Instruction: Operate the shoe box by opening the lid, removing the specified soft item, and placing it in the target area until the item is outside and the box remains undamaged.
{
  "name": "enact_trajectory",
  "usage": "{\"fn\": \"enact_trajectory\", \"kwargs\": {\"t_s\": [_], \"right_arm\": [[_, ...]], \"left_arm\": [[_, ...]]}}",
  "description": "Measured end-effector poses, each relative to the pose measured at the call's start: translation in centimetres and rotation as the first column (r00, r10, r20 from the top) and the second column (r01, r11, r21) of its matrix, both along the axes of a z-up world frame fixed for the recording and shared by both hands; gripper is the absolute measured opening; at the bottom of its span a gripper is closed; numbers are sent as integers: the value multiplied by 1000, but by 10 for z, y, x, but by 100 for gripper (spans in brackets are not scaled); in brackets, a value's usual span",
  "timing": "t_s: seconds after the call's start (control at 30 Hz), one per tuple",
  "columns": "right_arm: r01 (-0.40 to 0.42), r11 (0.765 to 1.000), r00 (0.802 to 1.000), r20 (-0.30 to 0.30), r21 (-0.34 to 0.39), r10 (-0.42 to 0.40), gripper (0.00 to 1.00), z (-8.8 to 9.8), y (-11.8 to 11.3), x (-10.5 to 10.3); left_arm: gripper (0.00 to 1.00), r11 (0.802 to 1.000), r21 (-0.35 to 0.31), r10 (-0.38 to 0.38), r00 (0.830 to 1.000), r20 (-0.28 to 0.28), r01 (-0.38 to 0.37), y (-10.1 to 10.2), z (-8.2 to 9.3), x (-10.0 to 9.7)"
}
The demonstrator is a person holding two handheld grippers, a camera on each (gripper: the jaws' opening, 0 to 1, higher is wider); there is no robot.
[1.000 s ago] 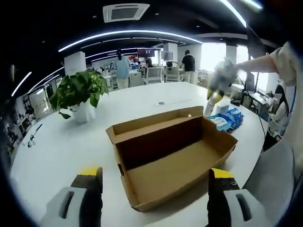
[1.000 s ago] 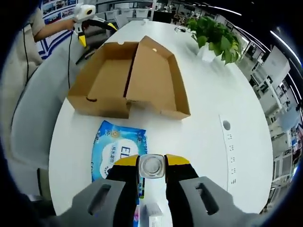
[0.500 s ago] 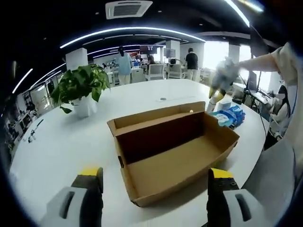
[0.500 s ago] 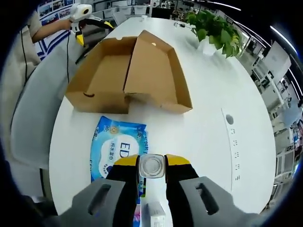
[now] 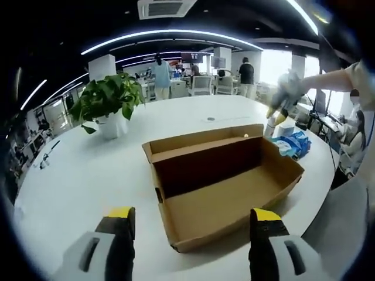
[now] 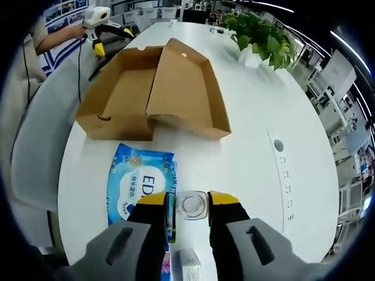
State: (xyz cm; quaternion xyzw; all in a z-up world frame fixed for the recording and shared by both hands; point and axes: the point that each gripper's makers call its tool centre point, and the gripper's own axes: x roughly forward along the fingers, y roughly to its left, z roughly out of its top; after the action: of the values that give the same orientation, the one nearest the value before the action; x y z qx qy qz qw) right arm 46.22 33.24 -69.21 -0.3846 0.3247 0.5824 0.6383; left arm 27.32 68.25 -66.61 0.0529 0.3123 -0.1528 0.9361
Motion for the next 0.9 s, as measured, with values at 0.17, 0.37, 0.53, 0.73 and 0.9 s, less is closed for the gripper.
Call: {"fn": "enact_trajectory", "kwargs": {"t_s": [0.17,0.37,0.53,0.73,0.9], "right_arm": [[19,1000,1000,9,22,-19,27,7,3,2],[100,992,995,3,79,-100,29,21,12,7],[278,948,960,-52,151,-274,29,38,27,16],[358,919,933,-86,164,-348,28,41,42,17],[447,875,894,-123,184,-431,26,42,57,22]], "left_arm": [[70,999,15,37,999,-15,-37,9,-3,-1],[55,995,15,104,994,-34,-103,21,-7,-2],[44,990,5,142,987,-70,-142,28,-13,-4],[30,981,-2,192,975,-110,-193,34,-21,-9],[25,974,-19,222,965,-140,-227,43,-29,-11]]}}
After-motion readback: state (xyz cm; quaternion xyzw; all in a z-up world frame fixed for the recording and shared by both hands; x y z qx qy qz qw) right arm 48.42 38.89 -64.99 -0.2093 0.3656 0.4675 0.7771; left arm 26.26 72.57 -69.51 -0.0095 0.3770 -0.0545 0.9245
